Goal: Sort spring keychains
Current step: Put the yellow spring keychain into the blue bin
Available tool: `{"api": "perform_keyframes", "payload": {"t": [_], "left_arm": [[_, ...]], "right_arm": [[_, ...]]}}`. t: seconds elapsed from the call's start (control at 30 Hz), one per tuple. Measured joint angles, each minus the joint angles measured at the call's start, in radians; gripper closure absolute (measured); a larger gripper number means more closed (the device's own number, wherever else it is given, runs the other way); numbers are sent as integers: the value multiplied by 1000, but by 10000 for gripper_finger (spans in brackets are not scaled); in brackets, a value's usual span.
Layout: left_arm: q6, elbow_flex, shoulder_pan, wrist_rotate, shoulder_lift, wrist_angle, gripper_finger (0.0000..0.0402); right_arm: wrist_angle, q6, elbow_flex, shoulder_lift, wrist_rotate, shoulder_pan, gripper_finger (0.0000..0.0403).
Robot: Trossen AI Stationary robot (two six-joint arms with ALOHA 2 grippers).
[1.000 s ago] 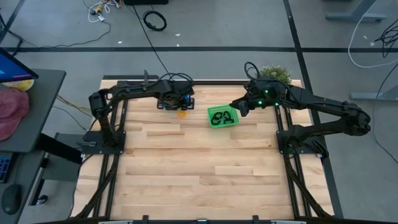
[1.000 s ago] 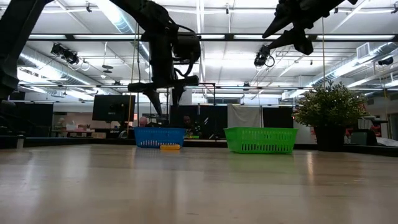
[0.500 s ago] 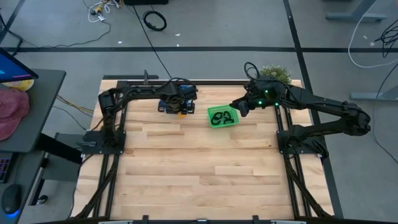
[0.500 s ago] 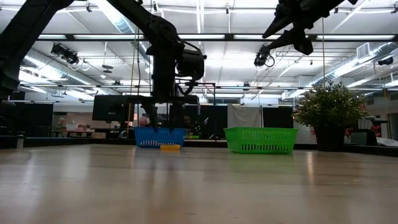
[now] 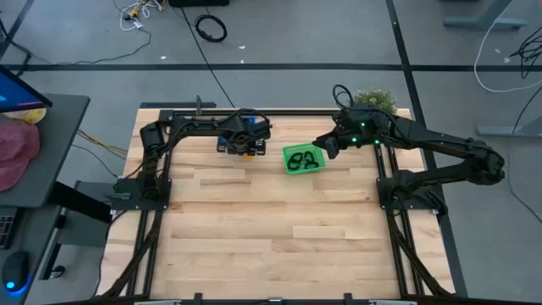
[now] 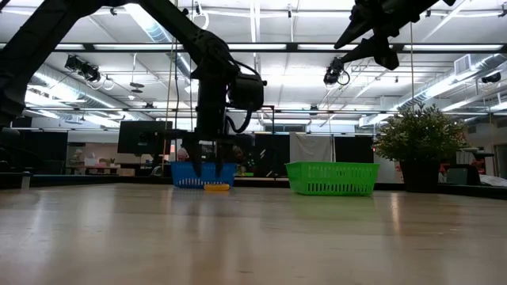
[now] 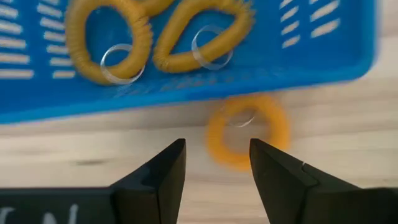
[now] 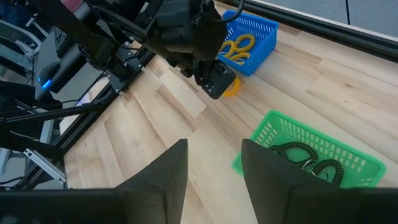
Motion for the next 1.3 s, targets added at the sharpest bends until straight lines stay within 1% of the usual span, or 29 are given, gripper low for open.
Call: {"api": "perform_keyframes", "payload": {"t": [0.27, 0.37, 0.53, 0.67, 0.8, 0.9, 1.0, 1.13, 1.3], "left_arm": [[-20, 1, 0, -60, 3, 8, 220], [-22, 1, -4, -59, 3, 7, 220], [-99, 1, -29, -96, 3, 7, 220], [-120, 0, -40, -102, 3, 11, 220], [-87, -9, -40, -89, 3, 22, 220], [-105, -53, -38, -43, 3, 42, 220], [-124, -109, -38, -19, 0, 123, 220], [-158, -136, -38, -23, -4, 146, 220], [-152, -138, -39, -21, -4, 175, 220]], "right_arm": [[8, 4, 0, 0, 0, 0, 253], [12, 4, 0, 0, 0, 0, 253], [27, 4, 0, 5, 0, 0, 253], [41, 9, 0, 9, 0, 0, 253], [47, 16, -1, 12, 0, 0, 253], [48, 17, -1, 16, 0, 0, 253], [50, 17, -1, 20, 0, 0, 253], [52, 17, -1, 21, 0, 0, 253], [52, 13, -1, 22, 0, 0, 253]]}}
